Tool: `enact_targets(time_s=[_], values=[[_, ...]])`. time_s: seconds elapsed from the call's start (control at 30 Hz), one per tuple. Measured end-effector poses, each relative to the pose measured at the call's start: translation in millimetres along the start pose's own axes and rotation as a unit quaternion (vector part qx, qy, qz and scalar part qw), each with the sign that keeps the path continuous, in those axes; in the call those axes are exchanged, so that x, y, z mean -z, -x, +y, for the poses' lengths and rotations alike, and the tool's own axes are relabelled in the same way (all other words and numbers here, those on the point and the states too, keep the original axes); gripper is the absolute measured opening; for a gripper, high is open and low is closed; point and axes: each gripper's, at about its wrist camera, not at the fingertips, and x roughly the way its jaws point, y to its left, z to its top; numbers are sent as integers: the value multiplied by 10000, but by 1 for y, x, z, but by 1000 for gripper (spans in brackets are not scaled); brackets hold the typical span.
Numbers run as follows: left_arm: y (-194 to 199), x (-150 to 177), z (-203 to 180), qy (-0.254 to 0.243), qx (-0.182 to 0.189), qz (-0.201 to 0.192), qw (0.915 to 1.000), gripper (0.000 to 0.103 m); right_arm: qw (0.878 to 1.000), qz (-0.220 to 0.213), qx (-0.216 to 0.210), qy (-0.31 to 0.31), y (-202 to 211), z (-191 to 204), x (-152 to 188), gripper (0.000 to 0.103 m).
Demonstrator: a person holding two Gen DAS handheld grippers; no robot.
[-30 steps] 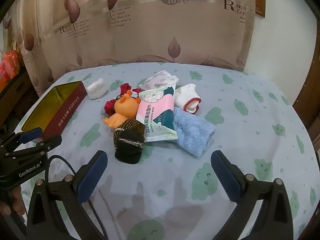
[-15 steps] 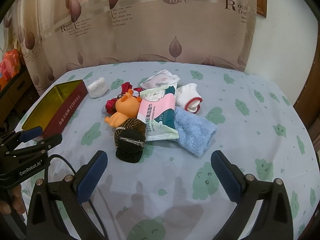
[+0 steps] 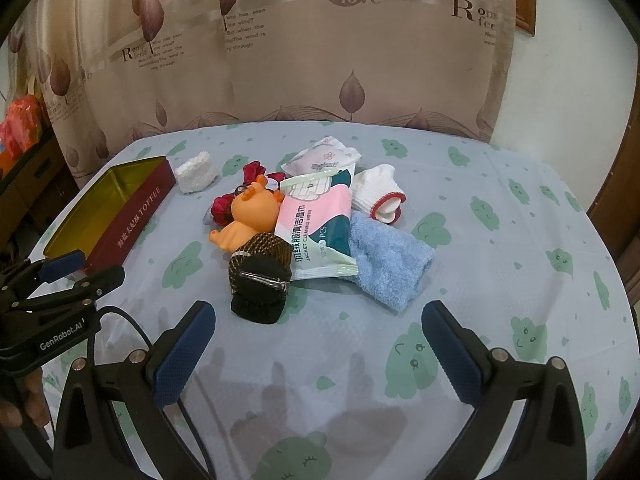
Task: Organize soft objects
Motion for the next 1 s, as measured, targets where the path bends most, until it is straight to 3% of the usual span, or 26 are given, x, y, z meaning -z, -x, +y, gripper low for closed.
enact_targets(time_s=[1.0], values=[[2,3,-9,-11,-2,3,10000,62,10000,41,-5,3,-2,-1,1,102]])
